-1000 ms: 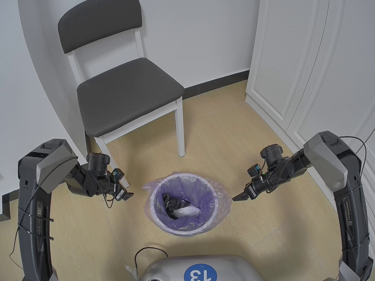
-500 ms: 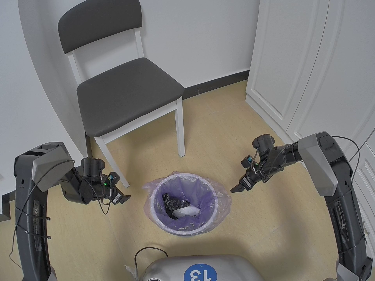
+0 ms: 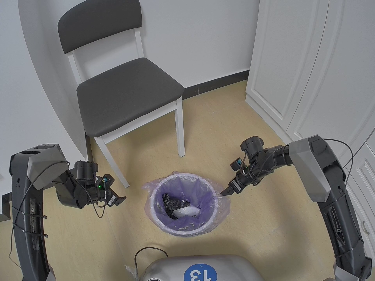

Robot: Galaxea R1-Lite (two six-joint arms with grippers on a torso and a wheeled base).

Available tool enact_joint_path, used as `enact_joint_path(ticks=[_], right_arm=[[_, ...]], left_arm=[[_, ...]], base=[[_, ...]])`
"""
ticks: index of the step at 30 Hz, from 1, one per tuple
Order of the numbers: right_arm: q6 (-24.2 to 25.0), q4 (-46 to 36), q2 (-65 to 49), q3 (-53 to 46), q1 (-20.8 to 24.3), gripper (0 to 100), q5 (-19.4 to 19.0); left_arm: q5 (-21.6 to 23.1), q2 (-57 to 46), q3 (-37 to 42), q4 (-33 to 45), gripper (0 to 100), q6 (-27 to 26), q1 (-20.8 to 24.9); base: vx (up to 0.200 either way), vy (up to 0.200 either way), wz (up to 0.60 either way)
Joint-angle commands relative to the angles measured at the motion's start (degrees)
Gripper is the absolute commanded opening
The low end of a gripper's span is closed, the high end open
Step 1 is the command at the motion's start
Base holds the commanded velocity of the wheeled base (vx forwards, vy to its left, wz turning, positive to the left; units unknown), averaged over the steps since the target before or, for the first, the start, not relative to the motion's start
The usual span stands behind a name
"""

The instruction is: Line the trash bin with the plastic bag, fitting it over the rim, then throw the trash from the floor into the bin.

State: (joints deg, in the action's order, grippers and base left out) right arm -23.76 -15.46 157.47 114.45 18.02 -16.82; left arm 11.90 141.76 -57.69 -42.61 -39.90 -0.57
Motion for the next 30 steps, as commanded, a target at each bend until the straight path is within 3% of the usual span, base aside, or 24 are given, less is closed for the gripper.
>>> enact_joint_path(ticks=[1,13,21,30], right_arm=[[0.2,1.3,3.4,0.1,0.2,100,0.0],[5.1,12.8,7.4,0.1,-0.3,100,-0.4],[5.9,11.9,2.6,-2.1,-3.2,100,-0.5],[5.6,16.0,-19.0,-27.2,-9.1,100,-4.5]], left_arm=[[0.5,0.0,0.9,-0.2,100,0.0,-0.5],[0.9,1.0,2.1,-4.0,100,0.2,-1.2],[3.5,-1.8,6.4,-7.2,100,0.7,-2.9],[6.6,-11.6,14.7,-9.9,100,2.6,-3.8]], base=[[0.0,0.0,0.0],[0.0,0.0,0.0],[0.0,0.0,0.0],[0.0,0.0,0.0]])
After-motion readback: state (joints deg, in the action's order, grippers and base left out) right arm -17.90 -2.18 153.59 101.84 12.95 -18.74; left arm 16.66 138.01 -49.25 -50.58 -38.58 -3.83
